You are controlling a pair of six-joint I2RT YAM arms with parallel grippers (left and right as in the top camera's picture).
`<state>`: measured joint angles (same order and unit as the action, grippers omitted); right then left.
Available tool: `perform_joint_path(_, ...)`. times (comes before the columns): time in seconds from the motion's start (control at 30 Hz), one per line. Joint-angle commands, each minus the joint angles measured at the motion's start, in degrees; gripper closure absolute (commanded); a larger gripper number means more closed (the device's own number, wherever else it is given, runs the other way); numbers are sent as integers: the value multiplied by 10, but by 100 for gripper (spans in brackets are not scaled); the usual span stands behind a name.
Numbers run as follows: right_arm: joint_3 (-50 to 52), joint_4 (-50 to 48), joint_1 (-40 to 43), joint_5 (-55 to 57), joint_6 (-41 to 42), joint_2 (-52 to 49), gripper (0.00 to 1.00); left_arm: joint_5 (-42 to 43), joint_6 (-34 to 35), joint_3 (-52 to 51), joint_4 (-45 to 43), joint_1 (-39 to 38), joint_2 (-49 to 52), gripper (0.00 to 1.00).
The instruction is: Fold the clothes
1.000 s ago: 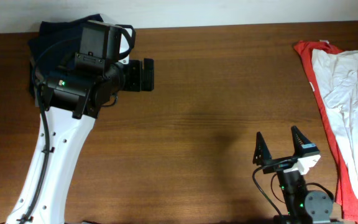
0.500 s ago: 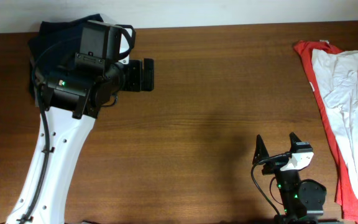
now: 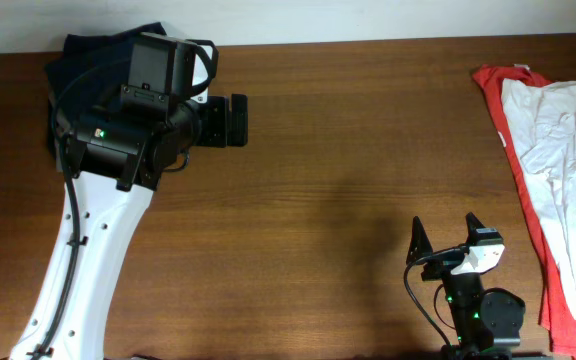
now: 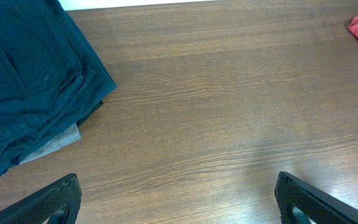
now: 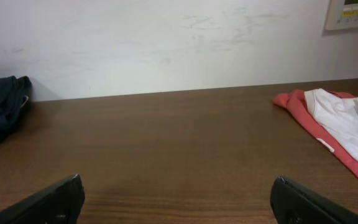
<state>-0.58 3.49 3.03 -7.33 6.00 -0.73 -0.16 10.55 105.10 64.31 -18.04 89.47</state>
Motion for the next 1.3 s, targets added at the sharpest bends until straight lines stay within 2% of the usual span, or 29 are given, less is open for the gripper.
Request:
perform_joint_path(0.0,3,5,4,9,2,5,1,4,5,-1,1,-2,-1,1)
perform_joint_path(0.13,3,5,4,9,2,5,1,4,5,-1,30,-2,-9,1)
perform_joint_path(0.2,3,5,4,9,2,5,2,-2,5,-40,37,-2,-37,1)
perform_joint_path(0.27,3,5,4,9,2,5,1,-17,5,-132,7,0,-93,1)
perform_joint_path(0.33,3,5,4,9,2,5,1,-17,5,-299,-94,14,-202,1)
perform_joint_path(0.4,3,5,4,9,2,5,1,-17,5,-376,-140,16,-261,1)
perform_joint_path(0.47,3,5,4,9,2,5,2,-17,5,-514,-238,16,-388,1)
perform_joint_path(0.6,3,5,4,9,2,5,1,-18,5,-689,-351,16,-581,1)
perform_joint_path(0.73,3,5,4,9,2,5,1,-26,5,-745,-410,24,-612,1)
perform_joint_path(1.03,3,5,4,9,2,5,1,-21,5,-974,-585,99,-849,1)
perform_joint_path(1.2,3,5,4,9,2,5,1,13,5,-1043,-684,154,-892,1)
perform_joint_path(1.27,3,5,4,9,2,5,1,37,5,-1046,-675,185,-892,1)
